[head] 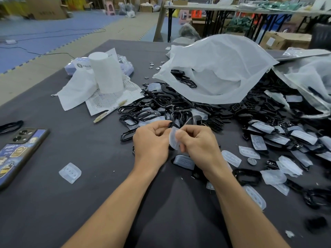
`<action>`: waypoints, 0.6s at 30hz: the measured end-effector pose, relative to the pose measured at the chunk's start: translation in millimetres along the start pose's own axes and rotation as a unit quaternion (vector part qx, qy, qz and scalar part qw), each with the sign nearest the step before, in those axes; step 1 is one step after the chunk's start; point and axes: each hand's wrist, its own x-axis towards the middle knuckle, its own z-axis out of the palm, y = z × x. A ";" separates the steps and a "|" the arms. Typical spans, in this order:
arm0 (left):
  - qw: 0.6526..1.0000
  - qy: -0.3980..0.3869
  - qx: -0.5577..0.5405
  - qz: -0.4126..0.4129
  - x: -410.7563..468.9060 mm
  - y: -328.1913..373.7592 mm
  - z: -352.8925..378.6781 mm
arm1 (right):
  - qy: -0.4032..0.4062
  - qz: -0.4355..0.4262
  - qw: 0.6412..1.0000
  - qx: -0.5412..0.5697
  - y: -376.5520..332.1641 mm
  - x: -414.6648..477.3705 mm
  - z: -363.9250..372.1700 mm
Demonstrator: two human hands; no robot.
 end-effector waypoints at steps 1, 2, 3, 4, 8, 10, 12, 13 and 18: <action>1.000 0.001 -0.002 0.005 1.0 -0.4 0.1 | 0.007 -0.002 1.000 -0.022 -0.5 0.1 1.5; 1.000 0.002 -0.004 0.007 1.5 -0.8 0.5 | 0.016 -0.005 0.999 -0.043 -1.0 -0.5 2.4; 1.000 0.002 -0.011 0.007 2.3 -0.6 1.0 | 0.027 -0.009 0.998 -0.057 -1.7 -0.3 3.0; 1.000 -0.001 -0.026 0.003 2.8 -0.3 1.6 | 0.040 -0.013 0.997 -0.067 -2.4 -0.5 3.3; 0.994 -0.021 -0.102 -0.023 1.2 1.6 5.3 | 0.104 -0.026 0.990 -0.095 -2.9 -2.7 5.4; 0.990 -0.031 -0.131 -0.031 -0.2 2.9 7.1 | 0.128 -0.030 0.985 -0.108 -3.0 -2.9 6.2; 0.987 -0.040 -0.154 -0.032 -1.4 4.1 7.1 | 0.145 -0.027 0.982 -0.114 -3.3 -2.5 5.2; 0.985 -0.045 -0.163 -0.033 -1.8 4.3 6.7 | 0.147 -0.024 0.982 -0.112 -3.5 -2.4 4.2; 0.974 -0.072 -0.209 -0.044 -3.5 5.9 6.0 | 0.160 -0.018 0.983 -0.090 -3.3 -4.6 2.8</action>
